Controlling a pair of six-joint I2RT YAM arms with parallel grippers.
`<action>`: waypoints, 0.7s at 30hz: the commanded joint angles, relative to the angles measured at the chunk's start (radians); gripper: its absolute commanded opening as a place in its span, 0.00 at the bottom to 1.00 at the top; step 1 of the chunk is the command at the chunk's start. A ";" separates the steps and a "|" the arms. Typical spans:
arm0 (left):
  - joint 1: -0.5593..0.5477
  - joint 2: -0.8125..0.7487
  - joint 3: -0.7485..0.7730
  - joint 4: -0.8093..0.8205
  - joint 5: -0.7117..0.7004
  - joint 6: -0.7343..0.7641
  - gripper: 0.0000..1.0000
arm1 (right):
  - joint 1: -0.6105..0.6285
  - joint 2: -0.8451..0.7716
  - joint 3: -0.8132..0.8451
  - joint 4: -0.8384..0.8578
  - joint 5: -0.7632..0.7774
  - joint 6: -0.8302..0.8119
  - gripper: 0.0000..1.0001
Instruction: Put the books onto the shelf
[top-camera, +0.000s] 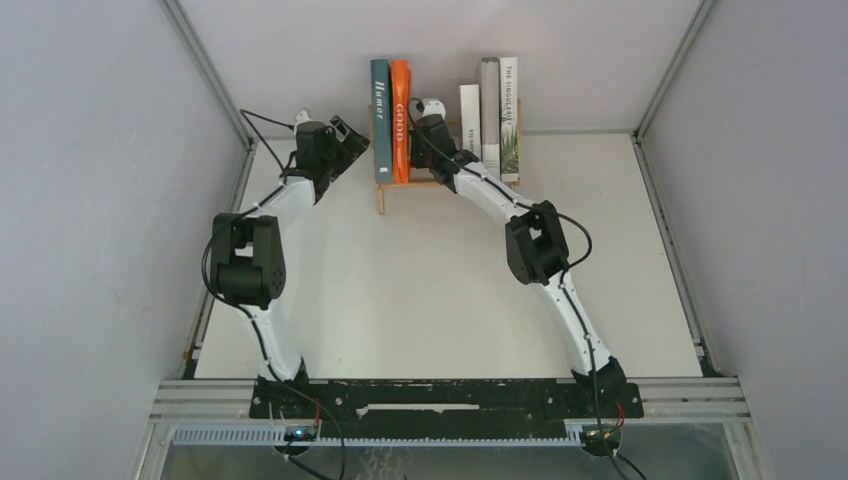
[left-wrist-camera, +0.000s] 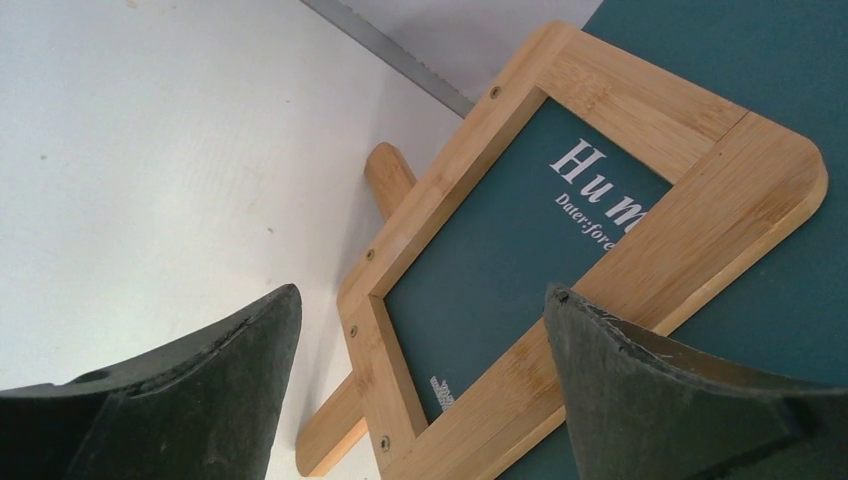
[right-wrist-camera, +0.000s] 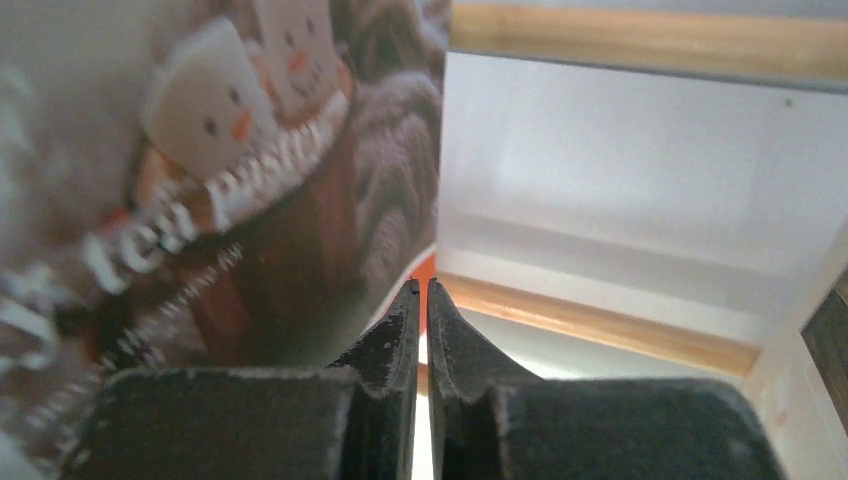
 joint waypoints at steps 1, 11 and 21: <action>-0.001 -0.097 -0.028 -0.022 -0.075 0.024 0.94 | 0.010 -0.143 -0.060 0.057 0.114 -0.036 0.13; 0.000 -0.183 -0.059 -0.076 -0.145 0.051 0.95 | 0.008 -0.261 -0.193 0.077 0.178 -0.041 0.18; -0.004 -0.364 -0.179 -0.133 -0.219 0.084 0.98 | 0.027 -0.509 -0.467 0.118 0.171 -0.070 0.22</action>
